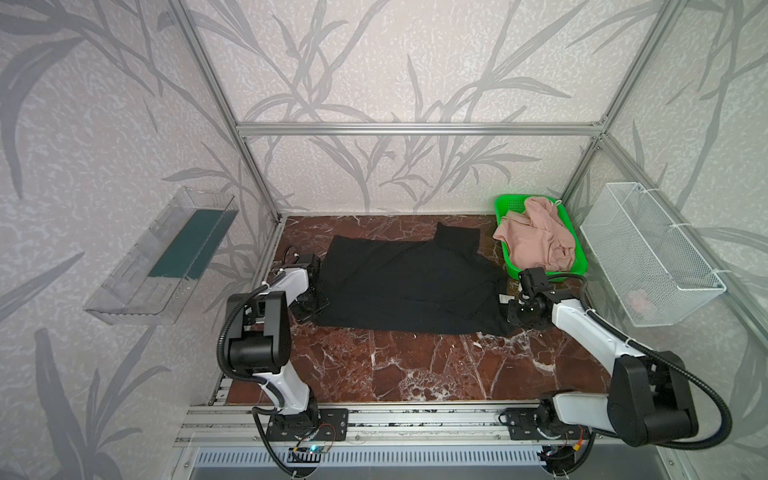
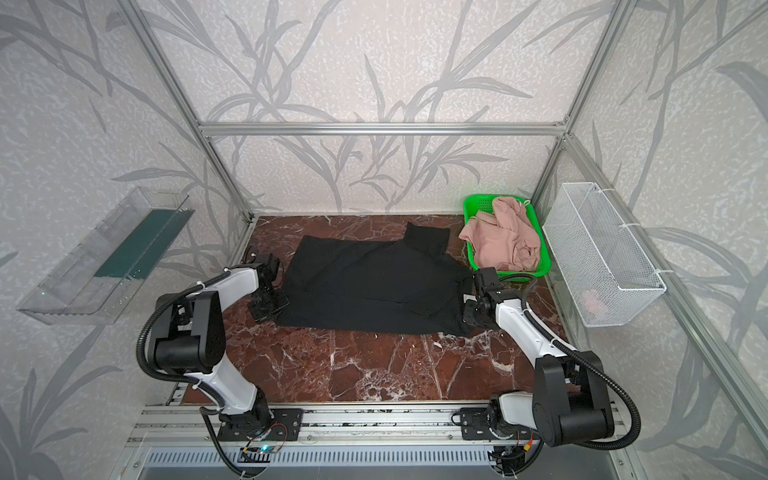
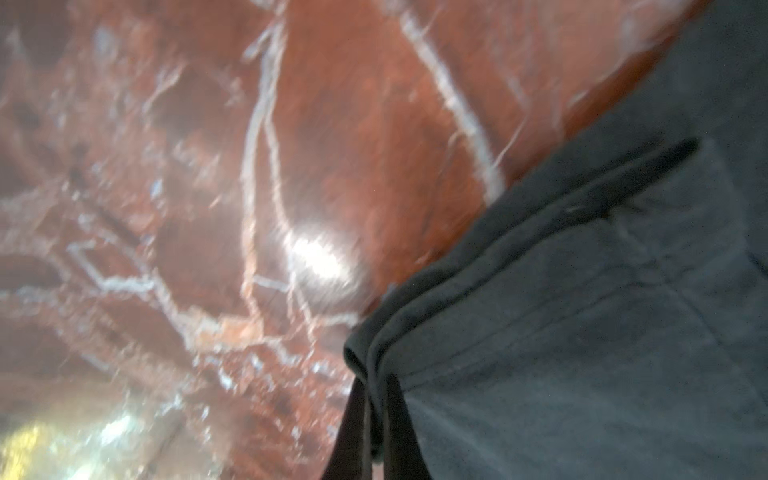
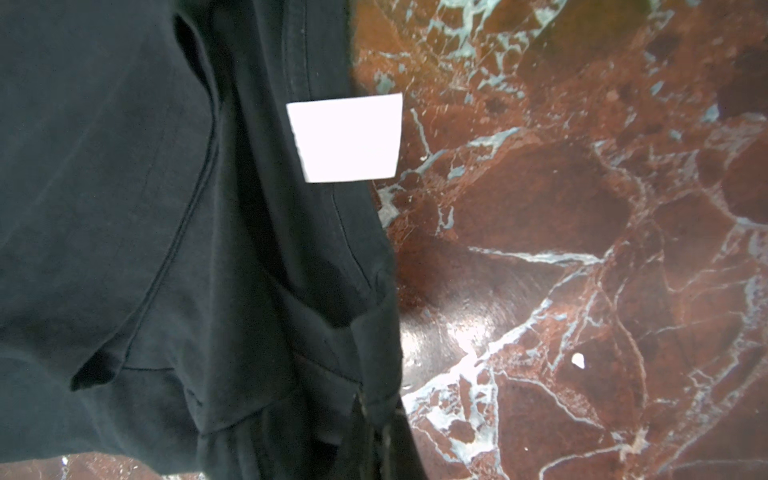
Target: Fold and stack the mixed laundry pile
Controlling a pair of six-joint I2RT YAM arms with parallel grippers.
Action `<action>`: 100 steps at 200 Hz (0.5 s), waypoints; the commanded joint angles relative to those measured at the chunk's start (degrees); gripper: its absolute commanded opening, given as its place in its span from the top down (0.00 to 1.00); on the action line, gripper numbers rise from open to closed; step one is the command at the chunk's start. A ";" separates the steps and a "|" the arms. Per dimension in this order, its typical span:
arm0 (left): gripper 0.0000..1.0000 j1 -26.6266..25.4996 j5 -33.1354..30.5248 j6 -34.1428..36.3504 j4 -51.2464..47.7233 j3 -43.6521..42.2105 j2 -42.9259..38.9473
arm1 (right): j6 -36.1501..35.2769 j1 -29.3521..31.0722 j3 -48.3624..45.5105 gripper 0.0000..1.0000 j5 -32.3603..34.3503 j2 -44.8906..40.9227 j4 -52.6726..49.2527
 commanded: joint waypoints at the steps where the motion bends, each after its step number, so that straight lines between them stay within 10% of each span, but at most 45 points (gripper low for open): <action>1: 1.00 0.23 -3.52 -4.67 -3.18 -3.32 -6.86 | 0.20 -0.24 -0.56 1.00 0.27 -1.47 -0.38; 41: 1.00 0.26 -3.64 -7.69 -1.85 -9.10 -6.74 | 0.37 -0.24 0.50 1.00 1.20 -0.16 -1.85; 100: 1.00 0.31 -2.88 -7.26 0.26 -9.60 -3.74 | -4.78 2.69 8.48 0.53 8.17 -4.44 -9.64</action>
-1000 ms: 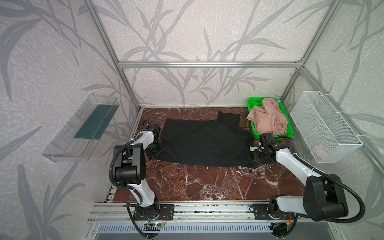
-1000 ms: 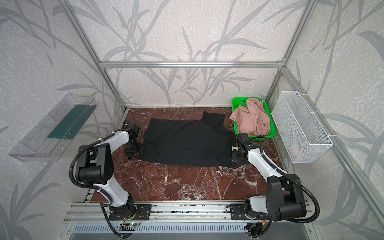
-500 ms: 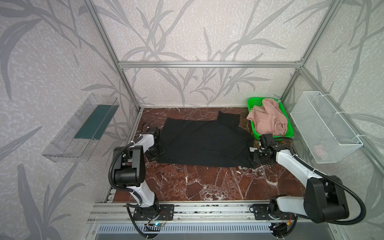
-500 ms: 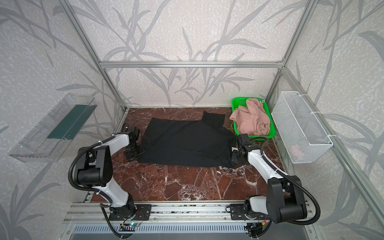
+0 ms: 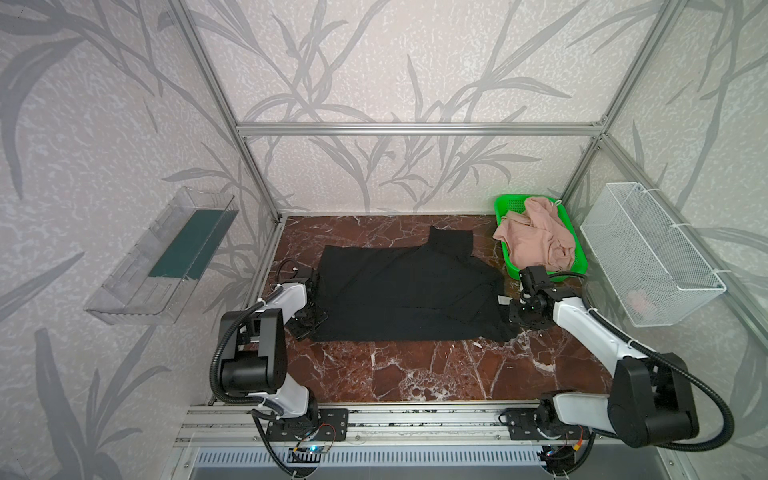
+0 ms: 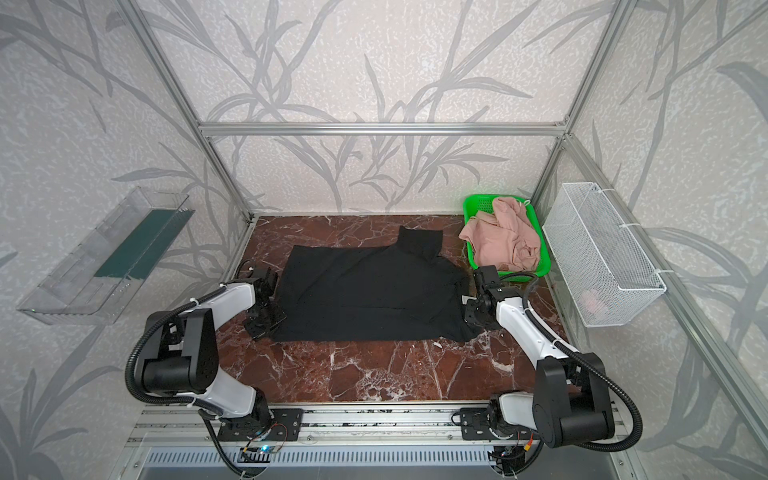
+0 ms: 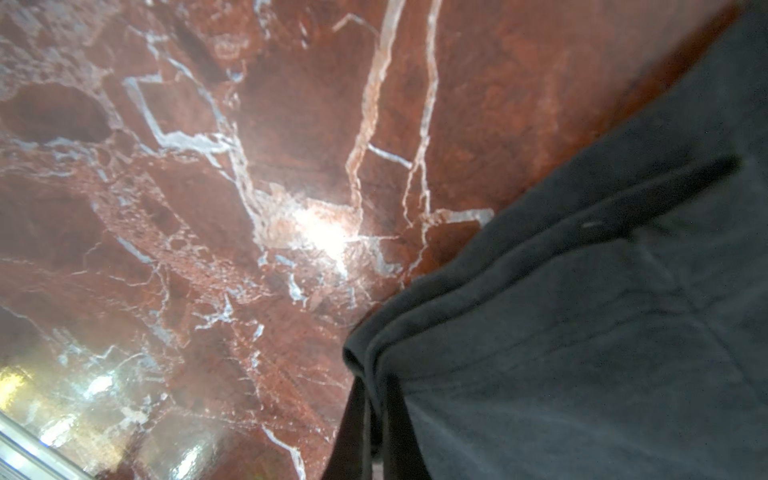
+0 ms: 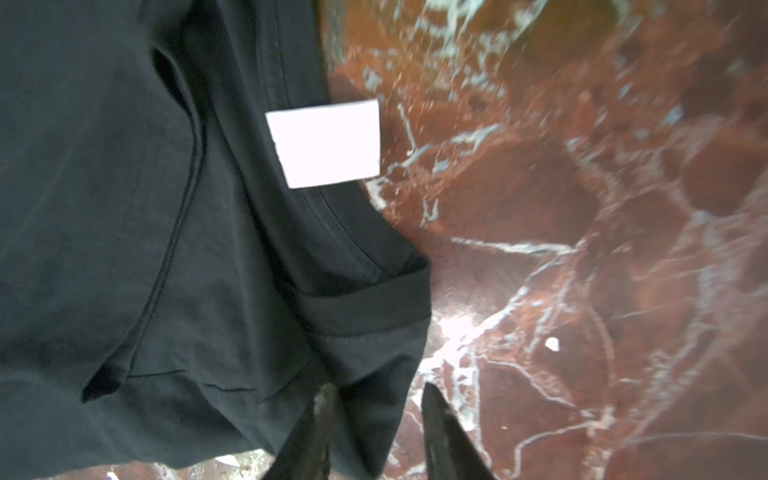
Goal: Fold and stack the mixed laundry pile
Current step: 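Hold the T-shirt edges still with both grippers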
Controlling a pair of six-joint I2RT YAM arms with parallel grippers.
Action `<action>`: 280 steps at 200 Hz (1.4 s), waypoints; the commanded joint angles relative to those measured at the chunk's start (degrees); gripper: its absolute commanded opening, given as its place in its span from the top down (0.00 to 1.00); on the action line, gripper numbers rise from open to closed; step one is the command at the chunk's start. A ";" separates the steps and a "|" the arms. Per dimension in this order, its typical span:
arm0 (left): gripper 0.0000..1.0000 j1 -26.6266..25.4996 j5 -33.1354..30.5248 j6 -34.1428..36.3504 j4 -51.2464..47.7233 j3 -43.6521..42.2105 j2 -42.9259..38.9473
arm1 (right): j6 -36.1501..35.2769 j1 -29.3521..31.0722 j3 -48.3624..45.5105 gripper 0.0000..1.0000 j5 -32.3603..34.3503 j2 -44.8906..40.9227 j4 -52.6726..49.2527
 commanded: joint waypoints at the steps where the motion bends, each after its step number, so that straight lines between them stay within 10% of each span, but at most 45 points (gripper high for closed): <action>1: 1.00 0.41 -1.52 -1.31 0.26 -1.00 1.78 | -3.51 2.50 5.22 0.53 5.91 -3.79 -4.83; 44: 1.00 0.51 -2.35 -1.03 0.58 -0.89 1.44 | -8.02 8.93 7.68 0.45 -15.40 -0.66 0.63; 89: 1.00 0.79 -2.20 -0.70 1.79 -1.95 0.40 | -5.82 14.89 8.38 0.49 -21.37 10.04 4.71; 202: 1.00 1.28 -1.57 -0.43 1.43 -1.43 -1.25 | 1.68 16.36 8.56 0.60 -20.87 20.18 9.97; 280: 1.00 1.32 -2.05 -0.52 1.30 -1.62 -1.96 | 0.16 16.89 14.49 1.00 -19.45 19.87 9.77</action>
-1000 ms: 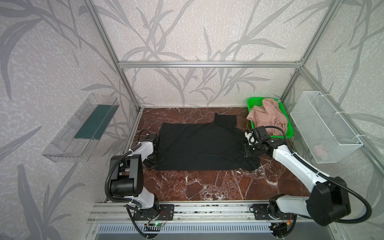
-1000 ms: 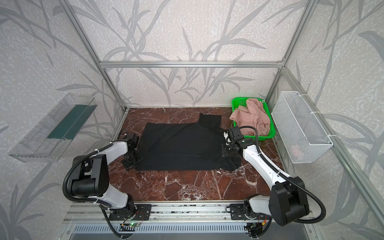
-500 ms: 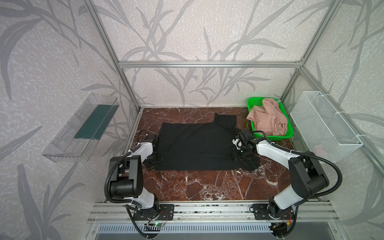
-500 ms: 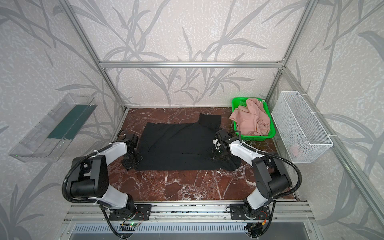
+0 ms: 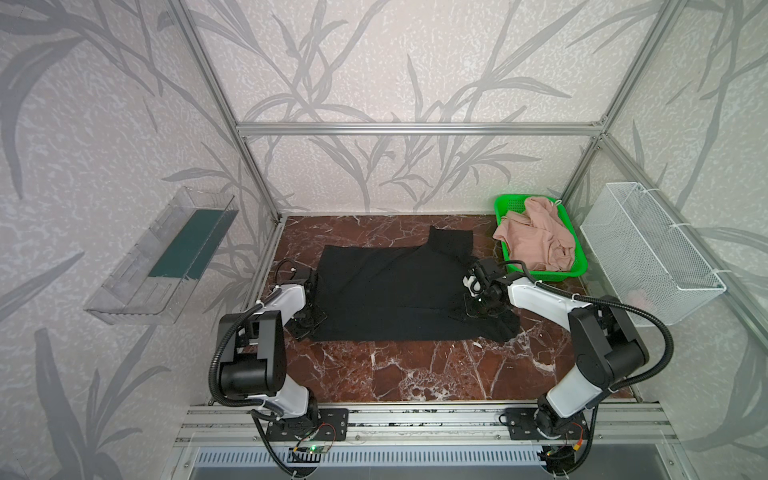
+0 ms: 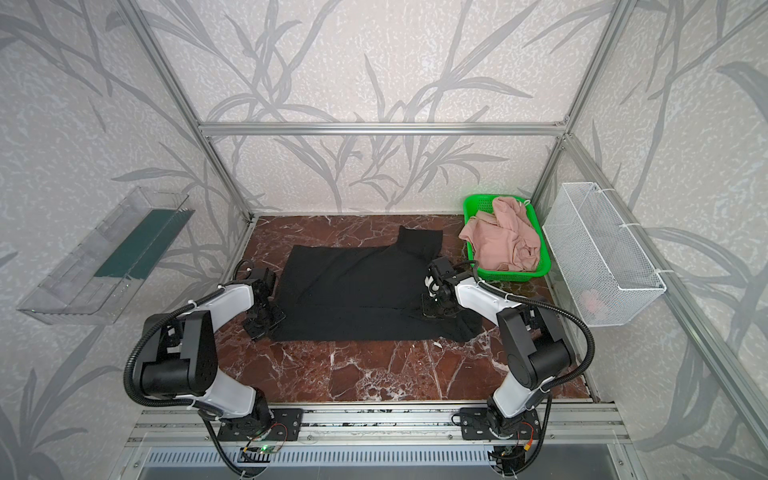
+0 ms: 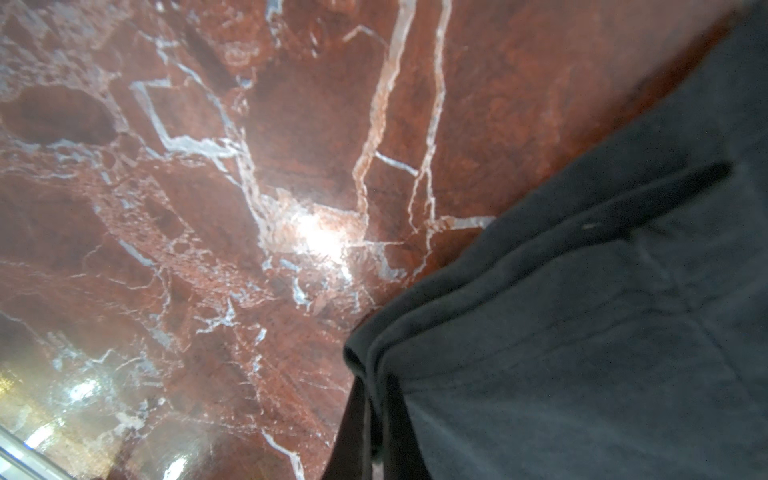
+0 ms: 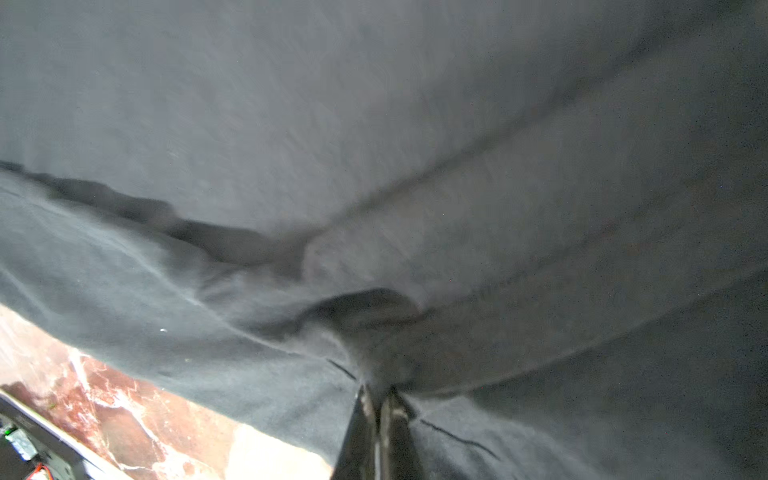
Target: Fold and stack the mixed laundry pile
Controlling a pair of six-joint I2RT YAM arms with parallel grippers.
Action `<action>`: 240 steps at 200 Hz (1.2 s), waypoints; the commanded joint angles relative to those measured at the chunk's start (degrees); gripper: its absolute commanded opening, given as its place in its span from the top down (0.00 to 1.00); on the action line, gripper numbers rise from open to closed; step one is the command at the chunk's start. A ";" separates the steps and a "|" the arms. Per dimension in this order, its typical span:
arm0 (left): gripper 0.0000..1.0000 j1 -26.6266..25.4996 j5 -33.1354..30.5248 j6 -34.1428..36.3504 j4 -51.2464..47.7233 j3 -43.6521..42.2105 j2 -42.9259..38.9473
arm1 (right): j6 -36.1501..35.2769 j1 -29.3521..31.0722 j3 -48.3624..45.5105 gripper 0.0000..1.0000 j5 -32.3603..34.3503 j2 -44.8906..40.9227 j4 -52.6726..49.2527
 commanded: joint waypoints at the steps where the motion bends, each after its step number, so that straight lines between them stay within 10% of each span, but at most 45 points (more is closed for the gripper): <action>1: 1.00 0.63 -2.16 -0.52 0.27 -0.84 -0.88 | -1.21 0.53 4.31 1.00 0.51 -0.36 -0.32; 103: 1.00 0.65 -0.72 -0.56 0.71 -2.02 -1.96 | -12.28 2.42 27.15 1.00 1.54 19.28 -3.92; 114: 1.00 0.68 -0.59 -0.52 0.60 -2.22 -2.21 | -12.65 2.41 28.21 0.88 2.11 20.28 -3.98; 146: 1.00 0.64 -0.37 -0.52 0.60 -2.21 -2.66 | -13.41 2.42 26.55 0.50 4.10 16.28 -0.79; 240: 1.00 0.67 -0.82 -0.87 0.23 -1.64 -3.48 | -9.08 -2.12 17.62 0.51 15.02 3.12 -8.81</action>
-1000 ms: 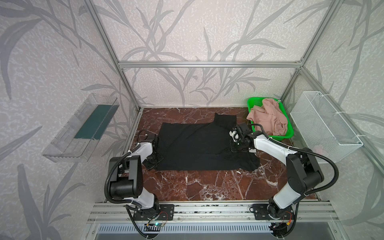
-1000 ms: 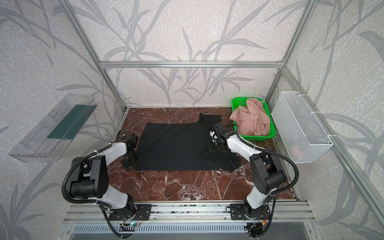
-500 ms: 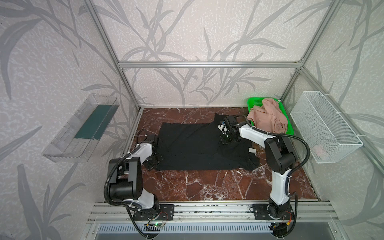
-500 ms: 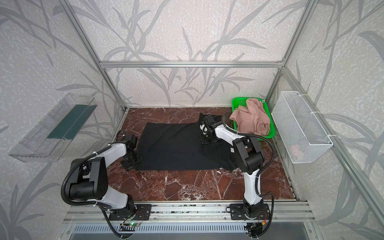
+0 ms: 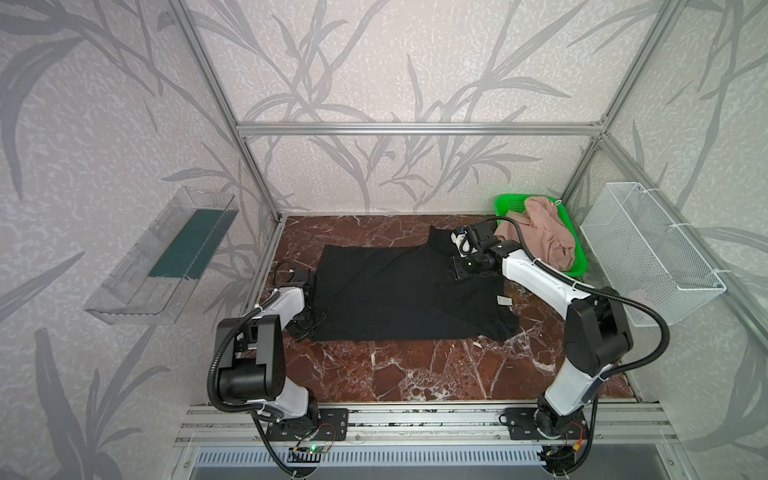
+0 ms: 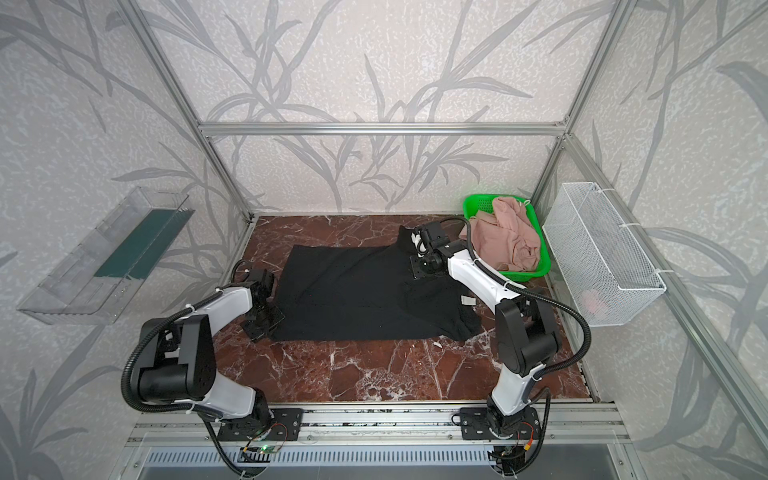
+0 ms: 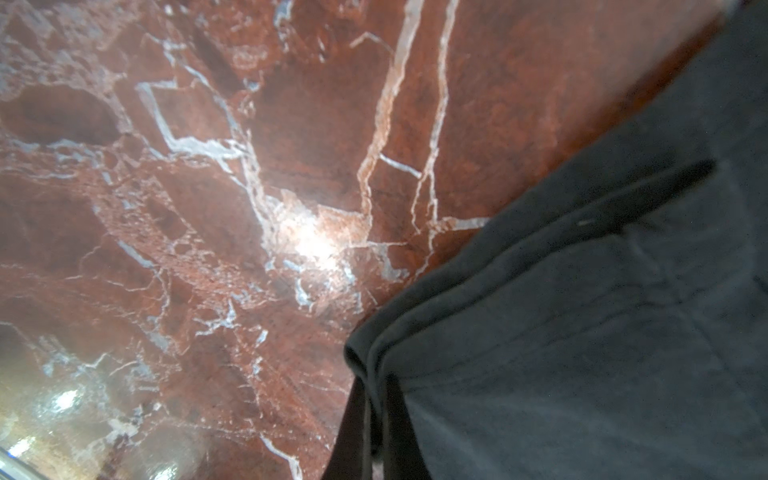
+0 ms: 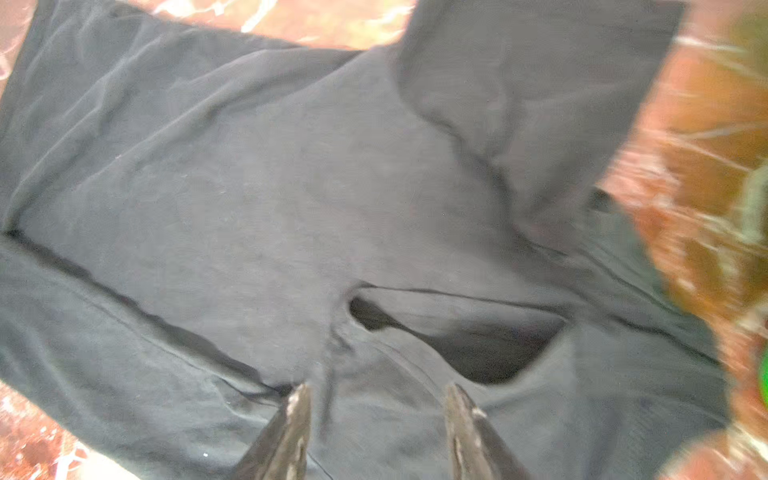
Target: Fold and stack the mixed laundry pile
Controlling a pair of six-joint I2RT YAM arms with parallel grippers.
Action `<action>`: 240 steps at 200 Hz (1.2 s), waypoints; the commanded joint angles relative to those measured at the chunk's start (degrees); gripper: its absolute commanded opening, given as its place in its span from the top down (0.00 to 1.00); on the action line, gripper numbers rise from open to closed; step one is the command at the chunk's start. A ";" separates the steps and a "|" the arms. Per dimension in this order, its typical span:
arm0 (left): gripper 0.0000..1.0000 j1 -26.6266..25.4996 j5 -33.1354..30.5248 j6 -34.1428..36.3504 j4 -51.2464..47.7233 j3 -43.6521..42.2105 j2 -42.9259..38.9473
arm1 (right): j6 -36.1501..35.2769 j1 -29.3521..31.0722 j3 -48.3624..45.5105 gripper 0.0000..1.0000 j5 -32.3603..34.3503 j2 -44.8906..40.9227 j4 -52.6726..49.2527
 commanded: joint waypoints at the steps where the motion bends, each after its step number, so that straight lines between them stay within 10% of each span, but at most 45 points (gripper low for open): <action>1: 1.00 0.35 -1.15 -0.96 -1.24 -0.12 -1.78 | 2.84 -1.98 -3.76 0.51 3.98 -1.76 -6.95; 123: 1.00 1.38 -1.33 -1.48 -0.12 0.52 -1.26 | 10.60 -11.11 -32.28 0.44 -1.01 -19.73 -8.80; 187: 1.00 3.43 -2.93 -1.46 -1.24 0.52 -3.02 | 11.00 -12.45 -31.01 0.92 4.34 -13.26 -8.21; 240: 1.00 4.46 -3.38 -2.07 -0.97 -0.71 -4.03 | 8.54 -12.45 -27.98 0.86 8.47 -9.40 -12.10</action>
